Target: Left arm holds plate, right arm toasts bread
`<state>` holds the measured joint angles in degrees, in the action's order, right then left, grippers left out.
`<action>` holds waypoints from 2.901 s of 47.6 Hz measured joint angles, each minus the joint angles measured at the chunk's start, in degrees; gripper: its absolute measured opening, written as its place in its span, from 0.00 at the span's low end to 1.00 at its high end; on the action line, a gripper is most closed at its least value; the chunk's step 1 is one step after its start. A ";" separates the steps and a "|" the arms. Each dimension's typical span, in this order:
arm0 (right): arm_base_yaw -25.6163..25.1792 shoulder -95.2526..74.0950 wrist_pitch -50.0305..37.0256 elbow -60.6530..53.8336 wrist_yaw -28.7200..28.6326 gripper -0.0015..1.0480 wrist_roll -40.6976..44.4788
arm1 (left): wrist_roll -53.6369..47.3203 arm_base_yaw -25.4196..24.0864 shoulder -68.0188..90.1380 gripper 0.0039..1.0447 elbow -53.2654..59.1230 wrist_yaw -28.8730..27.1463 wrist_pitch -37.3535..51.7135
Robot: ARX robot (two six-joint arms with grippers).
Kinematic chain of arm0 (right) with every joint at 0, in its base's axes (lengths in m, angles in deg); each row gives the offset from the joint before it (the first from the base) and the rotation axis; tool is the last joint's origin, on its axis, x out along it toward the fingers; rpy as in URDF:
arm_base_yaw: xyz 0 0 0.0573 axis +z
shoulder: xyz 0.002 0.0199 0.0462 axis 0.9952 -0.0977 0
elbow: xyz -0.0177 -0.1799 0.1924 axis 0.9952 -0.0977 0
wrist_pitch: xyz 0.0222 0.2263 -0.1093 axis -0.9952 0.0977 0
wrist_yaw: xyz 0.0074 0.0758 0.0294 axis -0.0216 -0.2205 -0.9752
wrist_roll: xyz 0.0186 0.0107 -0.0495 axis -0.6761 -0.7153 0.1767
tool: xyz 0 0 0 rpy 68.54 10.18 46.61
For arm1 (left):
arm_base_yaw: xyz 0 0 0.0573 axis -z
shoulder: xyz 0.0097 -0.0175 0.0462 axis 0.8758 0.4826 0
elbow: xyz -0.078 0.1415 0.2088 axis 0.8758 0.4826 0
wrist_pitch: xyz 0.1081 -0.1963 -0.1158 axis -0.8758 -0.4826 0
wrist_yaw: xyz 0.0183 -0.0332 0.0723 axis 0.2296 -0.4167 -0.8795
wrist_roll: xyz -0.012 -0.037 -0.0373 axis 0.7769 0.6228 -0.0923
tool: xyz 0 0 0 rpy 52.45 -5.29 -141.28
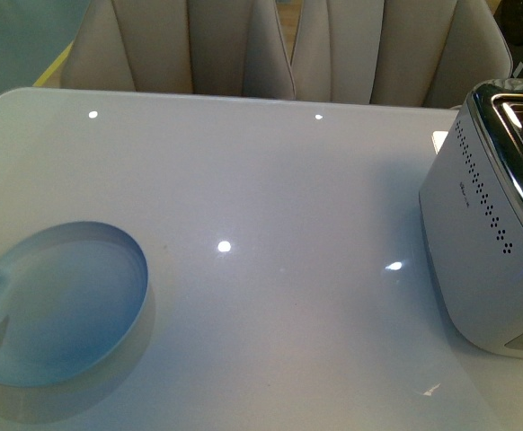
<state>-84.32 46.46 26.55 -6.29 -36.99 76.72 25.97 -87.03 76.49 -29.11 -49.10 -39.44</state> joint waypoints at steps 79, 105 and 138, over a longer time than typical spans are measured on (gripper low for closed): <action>0.00 0.04 0.00 -0.02 0.00 0.92 0.00 | -0.44 26.12 -71.08 0.03 29.97 -29.73 17.03; 0.00 0.04 0.00 0.00 0.02 0.92 0.00 | -0.81 26.05 -93.29 0.03 39.54 -29.70 4.57; 0.00 0.04 0.00 0.00 0.00 0.92 0.00 | -0.83 26.05 -115.12 0.03 39.56 -29.73 -16.39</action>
<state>-84.32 46.50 26.55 -6.29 -36.99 76.72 25.14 -60.98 -38.63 10.45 -78.83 -55.83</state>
